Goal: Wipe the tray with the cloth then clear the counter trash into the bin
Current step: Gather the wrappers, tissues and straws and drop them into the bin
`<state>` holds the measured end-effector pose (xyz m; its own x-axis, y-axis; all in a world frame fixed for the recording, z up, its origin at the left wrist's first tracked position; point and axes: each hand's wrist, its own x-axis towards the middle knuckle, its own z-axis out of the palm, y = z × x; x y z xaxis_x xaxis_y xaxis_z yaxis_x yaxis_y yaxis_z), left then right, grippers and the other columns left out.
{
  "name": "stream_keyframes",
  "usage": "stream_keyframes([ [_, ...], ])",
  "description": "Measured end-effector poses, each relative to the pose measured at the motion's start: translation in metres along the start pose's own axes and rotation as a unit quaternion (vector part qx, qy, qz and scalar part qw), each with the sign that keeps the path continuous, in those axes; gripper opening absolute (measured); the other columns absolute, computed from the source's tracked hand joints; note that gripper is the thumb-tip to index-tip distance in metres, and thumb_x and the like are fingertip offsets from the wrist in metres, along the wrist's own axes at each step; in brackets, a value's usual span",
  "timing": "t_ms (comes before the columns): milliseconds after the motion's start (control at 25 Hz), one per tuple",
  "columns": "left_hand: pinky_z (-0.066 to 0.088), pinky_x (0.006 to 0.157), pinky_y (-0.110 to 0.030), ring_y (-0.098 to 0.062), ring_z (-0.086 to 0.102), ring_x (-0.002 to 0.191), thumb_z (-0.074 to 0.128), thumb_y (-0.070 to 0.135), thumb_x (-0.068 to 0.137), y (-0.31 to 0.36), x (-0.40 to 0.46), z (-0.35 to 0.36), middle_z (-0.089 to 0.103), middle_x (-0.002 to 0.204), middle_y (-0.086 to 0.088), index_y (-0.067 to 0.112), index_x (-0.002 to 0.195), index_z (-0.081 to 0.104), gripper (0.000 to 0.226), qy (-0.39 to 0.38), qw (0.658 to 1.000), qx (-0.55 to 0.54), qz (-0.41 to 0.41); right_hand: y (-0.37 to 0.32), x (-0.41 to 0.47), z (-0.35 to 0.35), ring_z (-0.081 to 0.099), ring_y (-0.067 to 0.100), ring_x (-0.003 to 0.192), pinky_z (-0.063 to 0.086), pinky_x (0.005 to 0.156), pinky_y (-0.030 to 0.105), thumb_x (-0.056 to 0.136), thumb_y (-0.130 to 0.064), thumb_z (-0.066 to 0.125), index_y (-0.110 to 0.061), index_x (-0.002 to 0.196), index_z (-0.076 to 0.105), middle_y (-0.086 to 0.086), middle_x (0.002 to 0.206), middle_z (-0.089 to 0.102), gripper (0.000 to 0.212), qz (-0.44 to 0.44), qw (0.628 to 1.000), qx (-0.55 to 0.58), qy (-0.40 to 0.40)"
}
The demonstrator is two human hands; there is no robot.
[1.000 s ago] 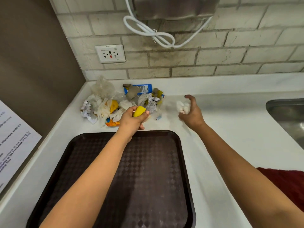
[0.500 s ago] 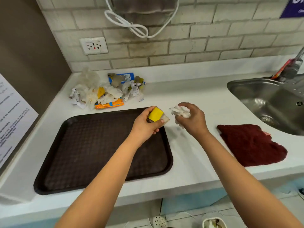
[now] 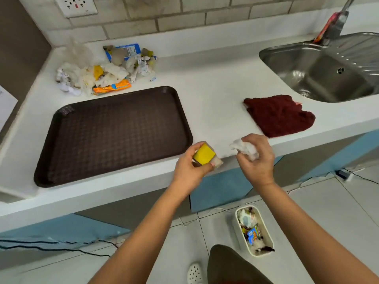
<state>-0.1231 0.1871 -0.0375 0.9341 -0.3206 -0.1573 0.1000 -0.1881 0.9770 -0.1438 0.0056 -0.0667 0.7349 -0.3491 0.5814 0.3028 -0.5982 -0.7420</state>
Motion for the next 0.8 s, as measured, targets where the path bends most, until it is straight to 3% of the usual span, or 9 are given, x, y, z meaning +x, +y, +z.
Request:
stream_keyframes([
  [80,0.045,0.070,-0.008,-0.005,0.056,0.081,0.072,0.001,0.074,-0.022,-0.013,0.023,0.057,0.093,0.013,0.030,0.113,0.050,0.053,-0.036,0.999,0.009,-0.038,0.022,-0.020,-0.013,0.050,0.005,0.087,0.040,0.083,0.011,0.068,-0.004,0.056,-0.013,0.095,0.056,0.003,0.094,0.053,0.029,0.002,0.999,-0.005,0.035],
  [160,0.043,0.069,-0.005,-0.001,0.057,0.080,0.073,0.002,0.073,-0.044,-0.016,0.043,0.059,0.093,0.014,0.025,0.117,0.053,0.053,-0.048,0.996,0.028,-0.076,0.039,-0.042,-0.022,0.051,0.005,0.086,0.044,0.079,0.016,0.066,0.000,0.058,-0.022,0.097,0.052,0.000,0.097,0.052,0.039,0.094,0.994,0.026,0.052],
  [240,0.046,0.073,-0.015,-0.007,0.058,0.084,0.074,0.005,0.073,-0.067,-0.015,0.067,0.060,0.100,0.008,0.021,0.121,0.054,0.054,-0.060,0.989,0.048,-0.125,0.057,-0.071,-0.035,0.050,0.006,0.089,0.045,0.079,0.022,0.064,0.002,0.056,-0.028,0.103,0.044,-0.002,0.101,0.048,0.051,0.187,0.981,0.044,0.028],
  [320,0.046,0.076,-0.026,-0.013,0.056,0.091,0.074,0.009,0.075,-0.090,-0.015,0.091,0.057,0.106,0.004,0.021,0.125,0.052,0.056,-0.069,0.979,0.065,-0.182,0.080,-0.104,-0.050,0.047,0.013,0.091,0.041,0.083,0.021,0.065,-0.005,0.054,-0.013,0.102,0.046,0.009,0.101,0.044,0.039,0.220,0.975,0.005,-0.014],
  [400,0.046,0.074,-0.024,-0.012,0.054,0.089,0.073,0.010,0.077,-0.115,-0.015,0.111,0.056,0.108,-0.001,0.016,0.126,0.050,0.055,-0.065,0.972,0.071,-0.215,0.105,-0.134,-0.068,0.047,0.012,0.089,0.037,0.084,0.010,0.066,-0.016,0.054,0.001,0.095,0.055,0.014,0.099,0.043,0.033,0.263,0.963,-0.034,-0.037],
  [480,0.045,0.070,-0.020,-0.011,0.052,0.083,0.073,0.012,0.078,-0.142,-0.015,0.128,0.056,0.108,-0.005,0.013,0.127,0.049,0.054,-0.050,0.967,0.085,-0.236,0.131,-0.164,-0.084,0.055,0.018,0.089,0.041,0.084,0.015,0.067,-0.008,0.063,-0.002,0.094,0.061,0.011,0.100,0.053,0.027,0.357,0.932,-0.037,-0.044],
  [560,0.044,0.076,-0.024,-0.014,0.051,0.088,0.074,0.019,0.077,-0.171,-0.014,0.145,0.054,0.108,-0.003,0.019,0.127,0.049,0.057,-0.045,0.957,0.124,-0.257,0.155,-0.191,-0.097,0.060,0.019,0.089,0.048,0.081,0.024,0.067,0.007,0.069,-0.013,0.100,0.063,0.010,0.102,0.061,0.039,0.467,0.883,-0.004,-0.044],
  [680,0.045,0.085,-0.031,-0.018,0.052,0.095,0.076,0.023,0.075,-0.213,-0.012,0.171,0.054,0.111,-0.002,0.024,0.130,0.047,0.062,-0.056,0.942,0.153,-0.293,0.195,-0.230,-0.107,0.063,0.004,0.084,0.047,0.071,0.005,0.070,0.010,0.069,-0.008,0.110,0.062,0.012,0.106,0.065,0.044,0.555,0.831,0.028,-0.019],
  [800,0.048,0.084,-0.034,-0.021,0.052,0.097,0.077,0.024,0.074,-0.251,-0.007,0.196,0.053,0.111,-0.004,0.025,0.131,0.046,0.065,-0.078,0.929,0.162,-0.322,0.231,-0.266,-0.101,0.059,0.022,0.100,0.041,0.071,0.001,0.068,0.000,0.072,-0.005,0.114,0.062,0.013,0.114,0.059,0.047,0.581,0.814,-0.010,-0.025],
])
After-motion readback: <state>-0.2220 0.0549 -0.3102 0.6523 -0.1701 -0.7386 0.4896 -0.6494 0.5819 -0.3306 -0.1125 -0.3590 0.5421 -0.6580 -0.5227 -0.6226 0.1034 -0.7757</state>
